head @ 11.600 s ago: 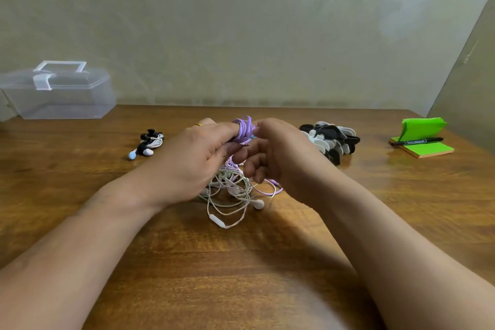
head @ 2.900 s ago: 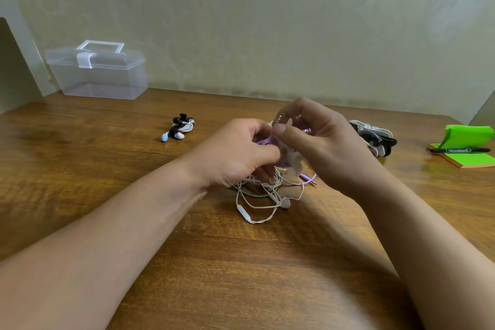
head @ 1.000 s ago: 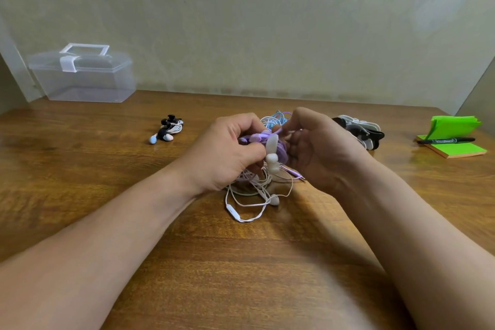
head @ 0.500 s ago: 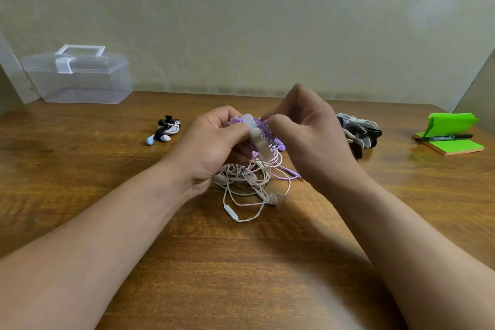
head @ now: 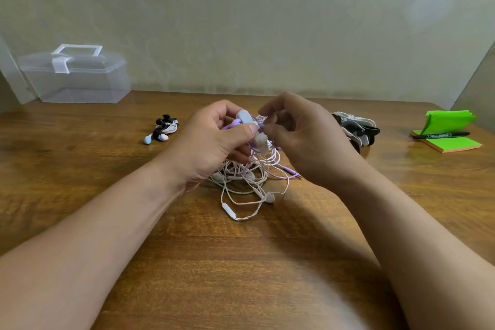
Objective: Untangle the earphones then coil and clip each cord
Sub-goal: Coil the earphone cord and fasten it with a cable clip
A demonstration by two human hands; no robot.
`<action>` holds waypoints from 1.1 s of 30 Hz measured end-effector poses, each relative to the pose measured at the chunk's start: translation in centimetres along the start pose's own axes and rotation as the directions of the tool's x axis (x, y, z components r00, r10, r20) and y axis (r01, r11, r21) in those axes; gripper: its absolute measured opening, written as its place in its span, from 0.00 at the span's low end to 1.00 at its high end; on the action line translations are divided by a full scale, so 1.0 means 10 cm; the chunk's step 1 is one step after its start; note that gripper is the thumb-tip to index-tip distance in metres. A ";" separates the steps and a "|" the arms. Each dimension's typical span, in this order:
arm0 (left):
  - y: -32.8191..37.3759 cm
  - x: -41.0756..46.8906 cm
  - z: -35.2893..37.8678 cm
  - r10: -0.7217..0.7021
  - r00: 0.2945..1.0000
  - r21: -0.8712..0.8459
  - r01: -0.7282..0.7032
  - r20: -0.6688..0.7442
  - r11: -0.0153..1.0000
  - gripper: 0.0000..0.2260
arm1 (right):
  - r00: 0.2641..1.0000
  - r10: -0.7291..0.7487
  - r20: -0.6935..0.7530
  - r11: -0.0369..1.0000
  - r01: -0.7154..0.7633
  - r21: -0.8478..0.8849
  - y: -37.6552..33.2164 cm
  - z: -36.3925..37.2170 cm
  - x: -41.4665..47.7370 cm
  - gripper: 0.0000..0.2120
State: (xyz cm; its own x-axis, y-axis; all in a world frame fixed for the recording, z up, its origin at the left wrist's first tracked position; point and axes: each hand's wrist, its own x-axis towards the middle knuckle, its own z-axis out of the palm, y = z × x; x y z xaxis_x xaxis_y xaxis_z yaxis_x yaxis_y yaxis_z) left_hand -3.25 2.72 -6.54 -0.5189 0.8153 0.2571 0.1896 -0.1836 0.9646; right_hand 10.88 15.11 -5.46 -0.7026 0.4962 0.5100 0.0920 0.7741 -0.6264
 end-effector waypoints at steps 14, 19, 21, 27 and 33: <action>-0.05 0.01 0.02 0.133 0.991 0.072 -0.132 -0.016 0.989 0.06 | 0.998 -0.015 -0.054 0.991 0.007 -0.134 -0.05 0.00 -0.01 0.02; -0.12 0.03 0.08 0.277 0.956 0.197 -0.254 -0.100 0.947 0.07 | 0.984 0.099 -0.147 0.994 -0.093 0.050 -0.10 0.06 0.00 0.03; -0.13 0.04 0.08 0.339 0.932 0.264 -0.297 -0.129 0.918 0.07 | 0.969 0.231 -0.093 0.917 -0.185 0.354 -0.14 0.10 -0.01 0.03; -0.13 0.05 0.10 0.324 0.926 0.107 -0.309 -0.191 0.945 0.06 | 0.940 0.339 0.032 0.658 -0.261 0.707 -0.16 0.19 -0.02 0.09; -0.03 0.02 0.15 0.124 0.983 -0.272 -0.158 -0.137 0.949 0.05 | 0.963 0.254 -0.093 0.905 -0.203 0.373 -0.04 0.28 -0.01 0.19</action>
State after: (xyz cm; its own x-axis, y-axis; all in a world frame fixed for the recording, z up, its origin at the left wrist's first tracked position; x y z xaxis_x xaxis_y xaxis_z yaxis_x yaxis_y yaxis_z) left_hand -2.14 3.76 -6.91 -0.6006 0.7032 0.3805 0.0355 -0.4520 0.8913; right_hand 8.89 13.68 -6.95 -0.5875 0.7110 0.3864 -0.0370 0.4534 -0.8905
